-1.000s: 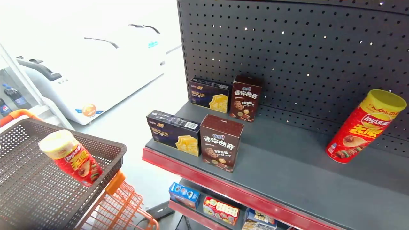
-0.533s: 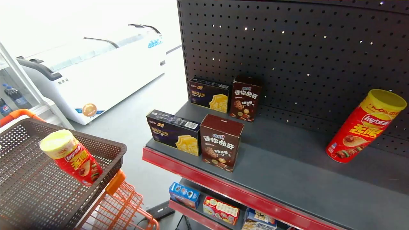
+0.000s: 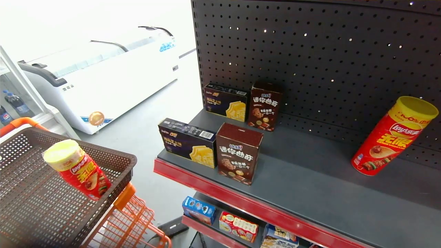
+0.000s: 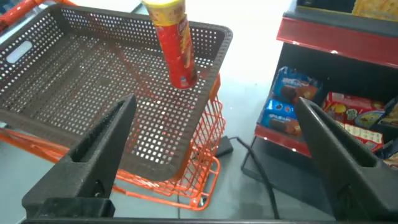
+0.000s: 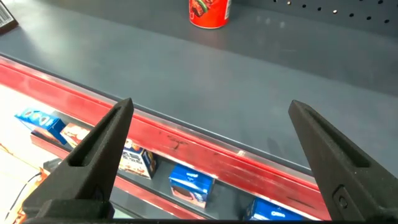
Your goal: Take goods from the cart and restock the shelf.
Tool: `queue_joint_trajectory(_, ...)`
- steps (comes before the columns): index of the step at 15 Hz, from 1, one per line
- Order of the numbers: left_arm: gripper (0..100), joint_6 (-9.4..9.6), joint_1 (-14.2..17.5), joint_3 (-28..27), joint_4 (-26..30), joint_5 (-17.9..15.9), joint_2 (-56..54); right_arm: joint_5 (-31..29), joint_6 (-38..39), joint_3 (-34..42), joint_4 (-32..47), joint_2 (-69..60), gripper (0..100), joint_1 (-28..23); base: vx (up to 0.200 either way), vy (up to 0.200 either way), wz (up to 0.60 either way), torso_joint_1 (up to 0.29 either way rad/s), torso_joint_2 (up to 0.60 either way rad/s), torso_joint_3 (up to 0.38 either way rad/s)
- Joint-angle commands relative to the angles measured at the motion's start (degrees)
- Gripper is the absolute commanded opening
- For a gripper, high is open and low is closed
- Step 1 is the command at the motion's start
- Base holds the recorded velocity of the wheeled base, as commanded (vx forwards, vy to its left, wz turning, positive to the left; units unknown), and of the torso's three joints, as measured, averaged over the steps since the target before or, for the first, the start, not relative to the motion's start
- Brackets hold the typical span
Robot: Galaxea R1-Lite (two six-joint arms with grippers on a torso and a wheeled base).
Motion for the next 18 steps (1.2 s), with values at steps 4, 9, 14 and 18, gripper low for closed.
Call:
queue_joint_trajectory(4,100,-3.92,4.46,-2.11,-2.38,2.69,19.29,0.01,-0.02,0.0,0.01,0.08,100,0.0,0.0,0.0,0.0,0.0,0.0,0.0)
queue_joint_trajectory(9,100,-7.17,11.4,-1.67,-10.12,2.6,37.14,0.01,-0.02,0.0,0.01,0.08,100,0.0,0.0,0.0,0.0,0.0,0.0,0.0)
queue_joint_trajectory(14,100,-6.99,14.22,0.7,-35.43,0.58,53.84,0.01,-0.02,0.0,0.01,0.08,100,0.0,0.0,0.0,0.0,0.0,0.0,0.0)
queue_joint_trajectory(18,100,-4.97,16.76,11.07,-70.32,-2.32,71.06,0.01,-0.02,0.0,0.01,0.08,100,0.0,0.0,0.0,0.0,0.0,0.0,0.0)
